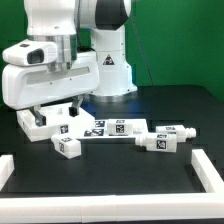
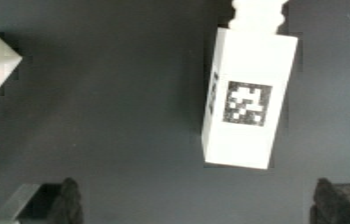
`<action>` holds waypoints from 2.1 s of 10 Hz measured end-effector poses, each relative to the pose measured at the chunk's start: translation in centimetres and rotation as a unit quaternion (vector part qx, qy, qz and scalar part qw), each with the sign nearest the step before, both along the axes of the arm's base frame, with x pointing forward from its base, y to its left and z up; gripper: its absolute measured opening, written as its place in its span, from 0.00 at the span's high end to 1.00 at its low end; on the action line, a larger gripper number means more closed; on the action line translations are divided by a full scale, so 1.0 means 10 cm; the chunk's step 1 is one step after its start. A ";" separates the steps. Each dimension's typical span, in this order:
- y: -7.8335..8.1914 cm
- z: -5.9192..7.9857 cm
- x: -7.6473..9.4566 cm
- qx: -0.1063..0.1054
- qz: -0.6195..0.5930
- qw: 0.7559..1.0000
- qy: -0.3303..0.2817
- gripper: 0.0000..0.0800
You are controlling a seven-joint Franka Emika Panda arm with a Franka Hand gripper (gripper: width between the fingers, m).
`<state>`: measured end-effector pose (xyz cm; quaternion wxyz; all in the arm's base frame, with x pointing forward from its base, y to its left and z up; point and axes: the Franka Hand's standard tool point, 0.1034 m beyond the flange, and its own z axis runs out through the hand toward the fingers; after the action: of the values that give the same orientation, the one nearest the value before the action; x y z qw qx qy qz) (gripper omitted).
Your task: Assemble one leg
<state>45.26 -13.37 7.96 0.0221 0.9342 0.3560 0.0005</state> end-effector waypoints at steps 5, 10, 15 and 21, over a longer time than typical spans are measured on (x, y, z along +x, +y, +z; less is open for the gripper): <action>-0.75 0.00 -0.68 -0.003 -0.065 0.998 0.012 0.19; -0.83 -0.18 -0.88 -0.009 -0.089 0.996 0.020 0.19; -0.94 -0.70 -1.32 -0.019 -0.126 0.990 0.059 0.19; -0.94 -0.72 -1.34 -0.019 -0.125 0.990 0.060 0.75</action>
Offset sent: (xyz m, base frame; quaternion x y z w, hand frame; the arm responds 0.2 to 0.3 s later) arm -0.0441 -0.0444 -0.0094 0.0574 0.0527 -0.0027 0.9970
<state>31.85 -22.79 0.80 0.0187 0.9692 0.2368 -0.0650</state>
